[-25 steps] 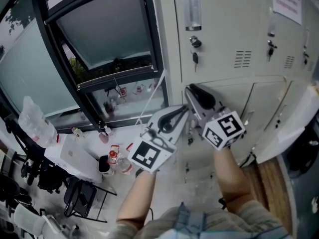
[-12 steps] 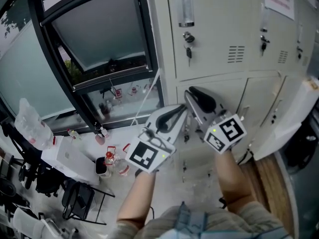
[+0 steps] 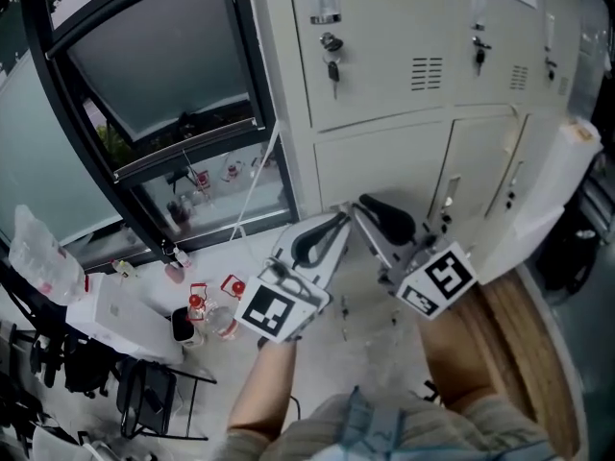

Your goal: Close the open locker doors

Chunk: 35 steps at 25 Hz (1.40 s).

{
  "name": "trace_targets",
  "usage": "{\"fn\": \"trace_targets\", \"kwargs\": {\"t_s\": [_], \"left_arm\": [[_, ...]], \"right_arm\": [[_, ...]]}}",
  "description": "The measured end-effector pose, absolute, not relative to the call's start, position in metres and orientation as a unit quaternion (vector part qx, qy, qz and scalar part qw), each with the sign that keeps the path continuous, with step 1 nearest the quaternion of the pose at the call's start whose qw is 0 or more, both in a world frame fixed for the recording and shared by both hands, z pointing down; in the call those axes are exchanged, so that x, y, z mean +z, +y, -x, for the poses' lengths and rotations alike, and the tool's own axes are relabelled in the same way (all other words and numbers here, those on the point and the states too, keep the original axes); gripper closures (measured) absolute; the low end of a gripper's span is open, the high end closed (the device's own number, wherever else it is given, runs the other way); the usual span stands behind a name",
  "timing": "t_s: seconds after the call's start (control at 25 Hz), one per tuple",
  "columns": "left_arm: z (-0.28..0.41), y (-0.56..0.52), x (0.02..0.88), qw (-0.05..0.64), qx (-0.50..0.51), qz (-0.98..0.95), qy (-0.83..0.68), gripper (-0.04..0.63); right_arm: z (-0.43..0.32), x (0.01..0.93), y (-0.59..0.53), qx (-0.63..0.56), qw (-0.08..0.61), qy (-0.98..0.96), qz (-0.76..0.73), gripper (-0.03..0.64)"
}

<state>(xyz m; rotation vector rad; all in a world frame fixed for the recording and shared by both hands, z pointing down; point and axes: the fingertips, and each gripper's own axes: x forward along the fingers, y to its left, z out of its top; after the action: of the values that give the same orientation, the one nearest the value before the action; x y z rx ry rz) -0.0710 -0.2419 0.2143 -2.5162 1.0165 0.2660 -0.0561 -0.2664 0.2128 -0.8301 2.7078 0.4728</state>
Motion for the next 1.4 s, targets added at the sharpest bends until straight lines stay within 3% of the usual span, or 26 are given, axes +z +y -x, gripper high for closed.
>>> {"fn": "trace_targets", "kwargs": {"t_s": [0.84,1.12,1.4], "left_arm": [[0.047,-0.172,0.358,0.086,0.061,0.95,0.293,0.592],[0.051,-0.145,0.402,0.042,0.037,0.959,0.277,0.592],[0.047,-0.134,0.397,0.049,0.04,0.962,0.266,0.591]], "right_arm": [[0.038,0.352,-0.164,0.068,0.048,0.938,0.338,0.56],[0.036,0.387,-0.134,0.041,0.025,0.941,0.336,0.614],[0.04,0.39,-0.122,0.048,0.023,0.941,0.335,0.615]]}}
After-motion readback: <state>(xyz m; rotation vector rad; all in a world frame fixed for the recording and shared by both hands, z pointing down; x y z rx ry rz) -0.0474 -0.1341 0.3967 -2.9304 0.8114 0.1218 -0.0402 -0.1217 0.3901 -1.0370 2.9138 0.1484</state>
